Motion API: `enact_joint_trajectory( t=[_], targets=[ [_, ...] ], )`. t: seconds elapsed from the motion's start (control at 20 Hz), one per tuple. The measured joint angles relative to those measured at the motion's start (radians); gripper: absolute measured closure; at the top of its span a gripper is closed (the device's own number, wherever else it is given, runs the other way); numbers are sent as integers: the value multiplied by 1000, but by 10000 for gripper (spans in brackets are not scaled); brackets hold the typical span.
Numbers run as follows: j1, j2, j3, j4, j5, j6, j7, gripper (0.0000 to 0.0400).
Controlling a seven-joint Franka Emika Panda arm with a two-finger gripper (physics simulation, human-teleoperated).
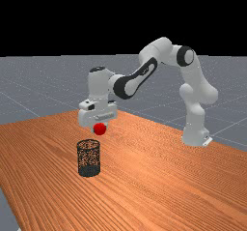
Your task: Put the ball into the container
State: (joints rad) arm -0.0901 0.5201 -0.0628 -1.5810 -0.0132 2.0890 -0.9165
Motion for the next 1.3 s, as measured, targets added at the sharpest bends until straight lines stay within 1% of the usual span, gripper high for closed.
enact_joint_trajectory(
  t=[0.15,0.25,0.3,0.35,0.45,0.6,0.65,0.7,0.75,0.85,0.9,0.95,1.0,1.1,1.15,1.2,1.25,1.3],
  targets=[
    [5,45,-4,73,-9,-27,9,121],
    [-4,52,-4,81,-5,-29,-7,121],
    [-17,66,1,106,9,-54,-29,121],
    [-27,62,1,97,9,-38,-53,121],
    [-44,72,-2,111,12,-43,-78,121],
    [-51,79,-9,149,11,-95,-68,121],
    [-51,104,-10,198,10,-130,-66,120],
    [-64,101,3,186,37,-102,-82,121],
    [-65,113,5,207,39,-111,-82,121],
    [-61,110,7,198,42,-108,-74,121],
    [-47,116,-3,216,17,-133,-58,121],
    [-46,132,-4,245,22,-130,-45,120],
    [-43,143,-3,266,17,-158,-47,121],
    [-34,139,0,249,17,-139,-39,121],
    [-29,135,-2,224,11,-106,-34,121],
    [-28,149,1,247,15,-141,-28,121],
    [-24,152,2,245,14,-135,-27,121],
    [-13,151,-8,233,-5,-105,-13,121]
  ],
)
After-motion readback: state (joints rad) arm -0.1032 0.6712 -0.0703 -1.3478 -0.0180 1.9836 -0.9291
